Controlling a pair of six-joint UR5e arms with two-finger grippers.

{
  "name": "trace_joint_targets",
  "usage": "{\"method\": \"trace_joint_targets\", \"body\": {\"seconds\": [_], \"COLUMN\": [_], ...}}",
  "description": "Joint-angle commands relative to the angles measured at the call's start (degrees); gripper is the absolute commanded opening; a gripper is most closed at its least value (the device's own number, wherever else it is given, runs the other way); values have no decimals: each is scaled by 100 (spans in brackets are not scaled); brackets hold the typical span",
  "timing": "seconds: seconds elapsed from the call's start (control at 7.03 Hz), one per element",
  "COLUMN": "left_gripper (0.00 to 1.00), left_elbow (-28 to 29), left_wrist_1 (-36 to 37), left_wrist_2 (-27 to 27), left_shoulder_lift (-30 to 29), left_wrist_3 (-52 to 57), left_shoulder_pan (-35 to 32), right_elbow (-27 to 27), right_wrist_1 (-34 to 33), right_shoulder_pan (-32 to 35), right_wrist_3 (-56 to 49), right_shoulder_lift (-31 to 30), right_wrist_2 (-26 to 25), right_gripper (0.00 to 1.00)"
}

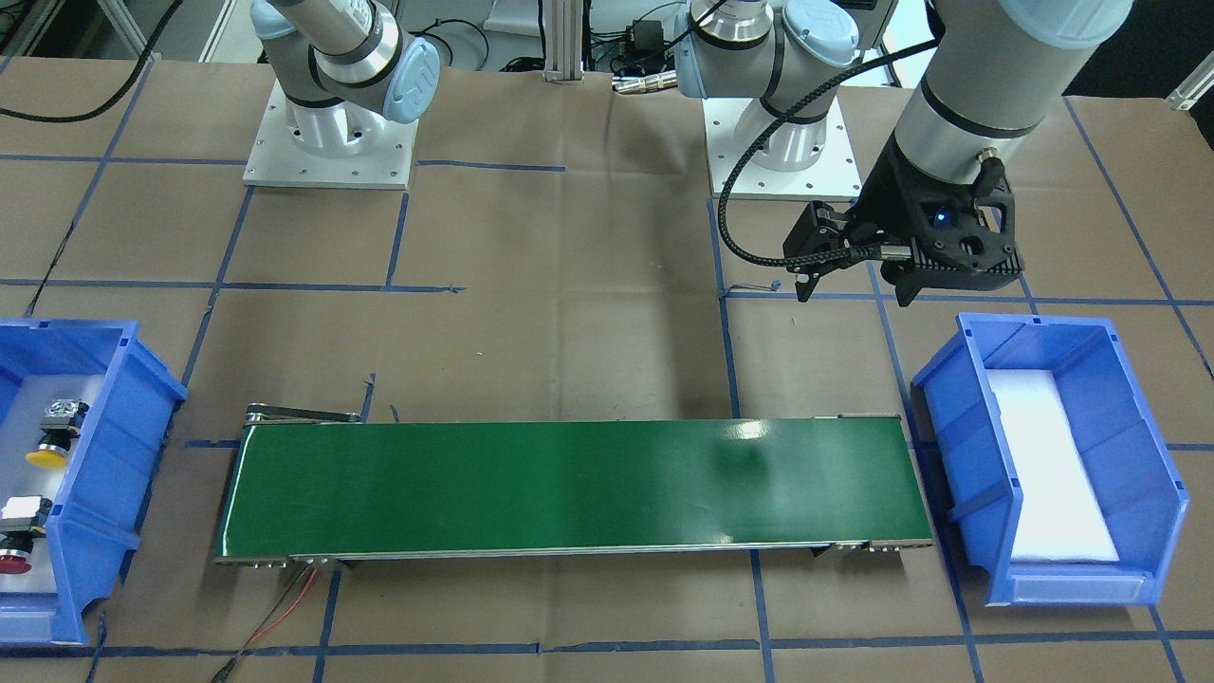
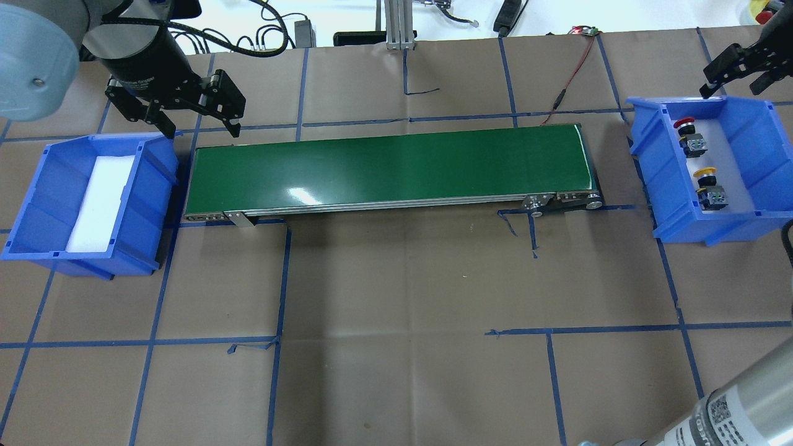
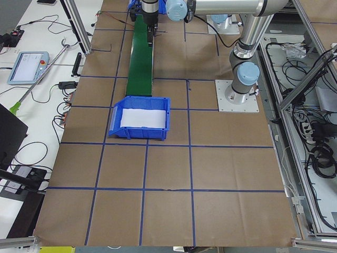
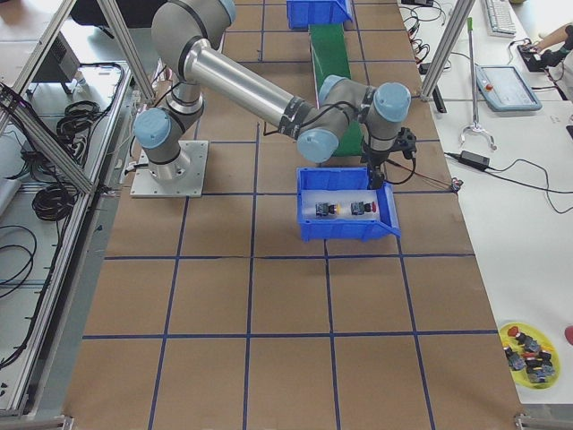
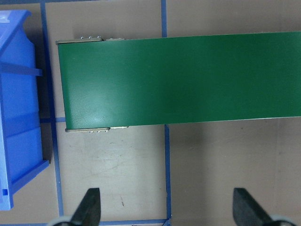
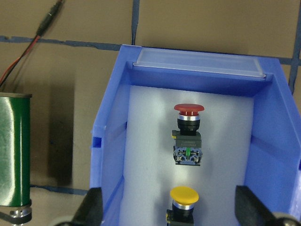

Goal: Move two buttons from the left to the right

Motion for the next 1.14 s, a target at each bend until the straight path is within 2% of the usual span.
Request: {"method": "trace_joint_targets", "body": {"seconds": [0.0, 0.14, 0.43, 0.57, 0.71, 1.0], "left_gripper": [100, 100, 100, 100, 100, 100], "left_elbow": [-1, 8, 8, 8, -1, -1], "left_wrist_1": [0, 0, 0, 0, 0, -9], "left_wrist_2": [-9, -9, 0, -9, -9, 0], "left_shoulder_lift": [9, 9, 9, 9, 9, 18], "left_wrist_3": [9, 9, 9, 9, 0, 9], "left_shoulder_pan": [2, 2, 2, 2, 2, 2], "right_elbow": [164, 330, 490, 551, 909, 1840], "right_wrist_1": [85, 58, 145, 276, 530, 401], "right_shoulder_pan": [552, 913, 1722, 2099, 2460, 2525], "right_wrist_3": [20, 176, 2530, 2794, 3276, 3474], "right_shoulder_lift": [-763, -1149, -1486, -1766, -2108, -2740], "right_wrist_2": [-1, -19, -63, -71, -89, -71], "right_gripper": [100, 100, 100, 100, 100, 100]}}
